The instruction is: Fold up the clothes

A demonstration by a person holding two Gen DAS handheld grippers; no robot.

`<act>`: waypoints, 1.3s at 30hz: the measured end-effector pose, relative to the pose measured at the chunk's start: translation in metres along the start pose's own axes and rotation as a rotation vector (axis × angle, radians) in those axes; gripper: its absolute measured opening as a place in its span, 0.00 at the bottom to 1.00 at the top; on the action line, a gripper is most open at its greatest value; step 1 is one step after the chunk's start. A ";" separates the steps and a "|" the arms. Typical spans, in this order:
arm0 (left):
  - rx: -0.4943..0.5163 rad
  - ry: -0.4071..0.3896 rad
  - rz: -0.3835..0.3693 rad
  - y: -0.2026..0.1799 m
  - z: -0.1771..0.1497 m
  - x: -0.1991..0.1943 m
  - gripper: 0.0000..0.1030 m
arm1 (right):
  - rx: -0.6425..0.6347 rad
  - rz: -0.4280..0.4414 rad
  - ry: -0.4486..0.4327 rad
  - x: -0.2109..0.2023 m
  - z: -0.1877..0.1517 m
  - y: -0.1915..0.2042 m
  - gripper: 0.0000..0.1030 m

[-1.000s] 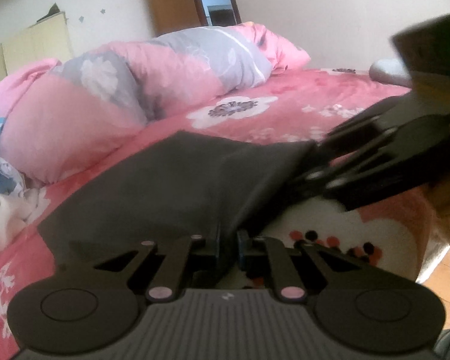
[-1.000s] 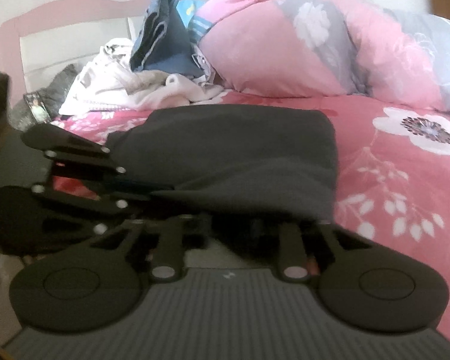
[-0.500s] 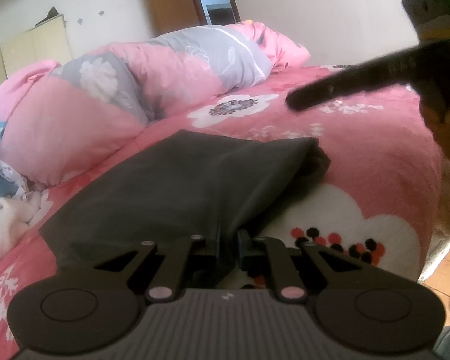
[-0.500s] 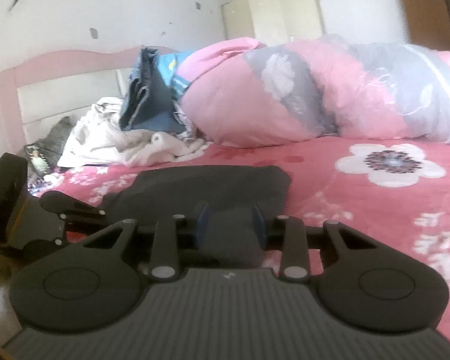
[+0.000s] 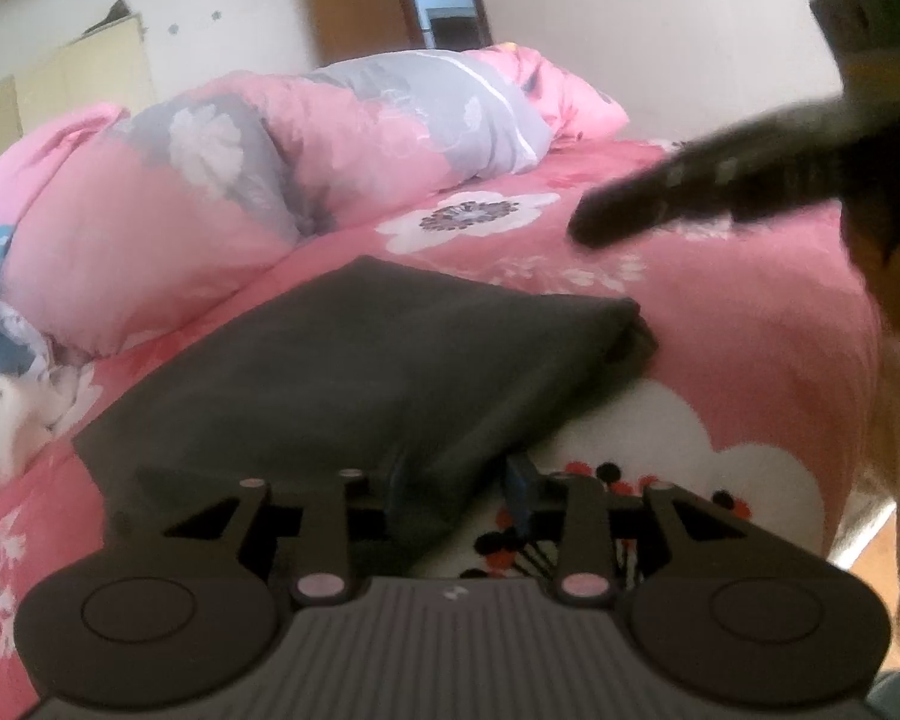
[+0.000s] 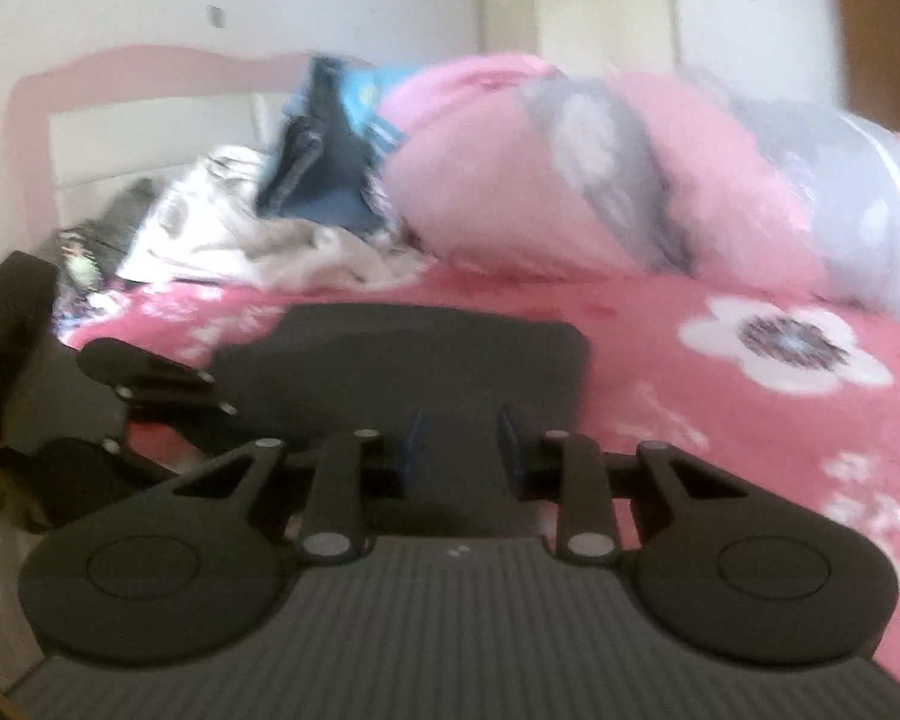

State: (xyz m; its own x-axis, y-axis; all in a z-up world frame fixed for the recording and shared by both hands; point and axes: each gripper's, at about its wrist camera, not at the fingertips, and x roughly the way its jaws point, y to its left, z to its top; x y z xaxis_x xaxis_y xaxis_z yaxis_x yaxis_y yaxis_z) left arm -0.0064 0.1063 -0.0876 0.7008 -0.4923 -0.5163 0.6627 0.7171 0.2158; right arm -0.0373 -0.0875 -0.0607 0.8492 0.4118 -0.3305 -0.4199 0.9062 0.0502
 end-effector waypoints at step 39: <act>-0.459 -0.017 0.292 0.078 0.055 -0.028 0.42 | 0.076 0.074 0.032 0.029 -0.056 -0.015 0.24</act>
State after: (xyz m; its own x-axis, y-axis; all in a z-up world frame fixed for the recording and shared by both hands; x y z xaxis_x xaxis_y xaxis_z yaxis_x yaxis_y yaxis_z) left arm 0.0405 0.1490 -0.0109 0.8451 -0.2460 -0.4746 0.2597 0.9650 -0.0377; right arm -0.0242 -0.0943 -0.1237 0.8054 0.4758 -0.3535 -0.4548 0.8785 0.1463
